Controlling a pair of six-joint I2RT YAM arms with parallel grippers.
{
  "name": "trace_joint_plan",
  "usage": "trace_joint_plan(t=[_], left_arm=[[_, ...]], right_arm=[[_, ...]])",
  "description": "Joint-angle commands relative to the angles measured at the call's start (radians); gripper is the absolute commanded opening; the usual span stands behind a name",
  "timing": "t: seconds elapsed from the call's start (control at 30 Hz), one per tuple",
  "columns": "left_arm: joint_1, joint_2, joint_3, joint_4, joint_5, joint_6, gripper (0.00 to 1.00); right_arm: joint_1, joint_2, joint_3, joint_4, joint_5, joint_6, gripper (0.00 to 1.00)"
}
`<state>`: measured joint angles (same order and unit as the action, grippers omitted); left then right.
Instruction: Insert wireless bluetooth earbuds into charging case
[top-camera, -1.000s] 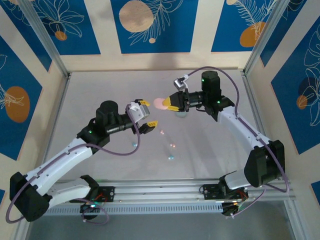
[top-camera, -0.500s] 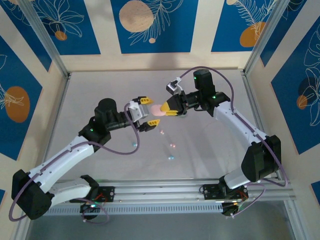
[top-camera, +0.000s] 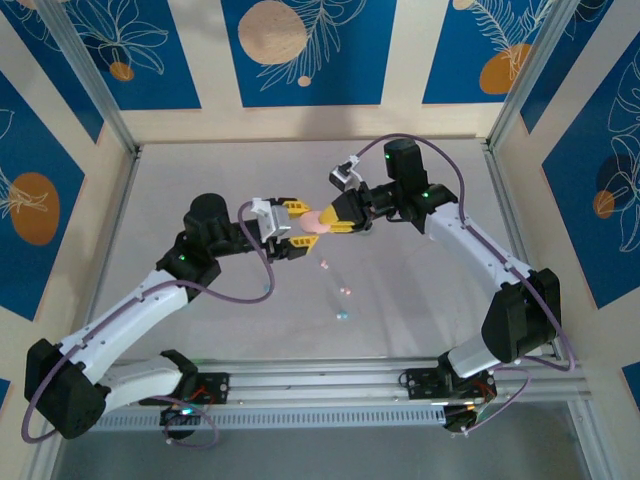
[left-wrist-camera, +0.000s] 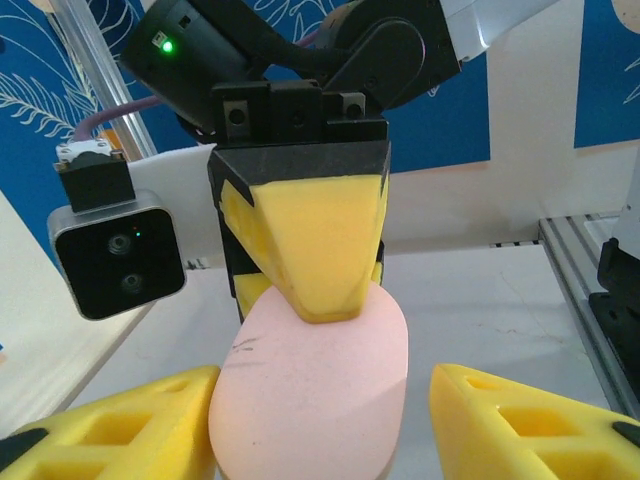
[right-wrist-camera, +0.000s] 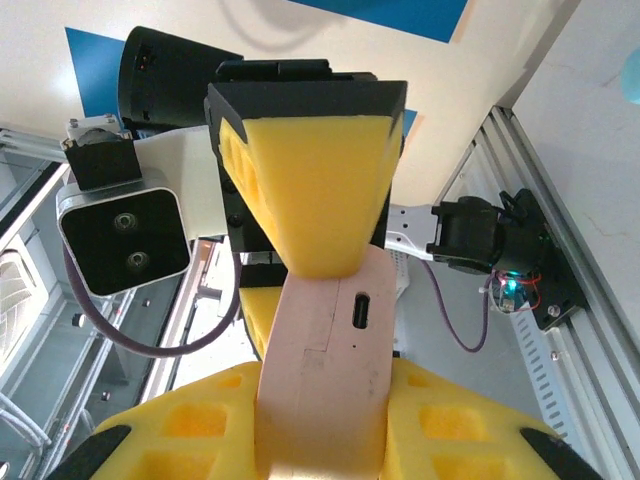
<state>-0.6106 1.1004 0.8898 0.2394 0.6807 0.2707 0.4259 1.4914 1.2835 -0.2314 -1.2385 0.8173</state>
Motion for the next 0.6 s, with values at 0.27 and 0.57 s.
trace_joint_plan(t=[0.27,0.57], left_arm=[[0.008,-0.040,-0.013,0.044,-0.034,-0.009,0.29],[0.006,-0.037,0.094,-0.251,-0.050,-0.015,0.23]], right_arm=[[0.012,0.000,0.008,0.011,0.034,0.039,0.30],[0.024,-0.094,0.069,-0.313,0.430,-0.106,0.52]])
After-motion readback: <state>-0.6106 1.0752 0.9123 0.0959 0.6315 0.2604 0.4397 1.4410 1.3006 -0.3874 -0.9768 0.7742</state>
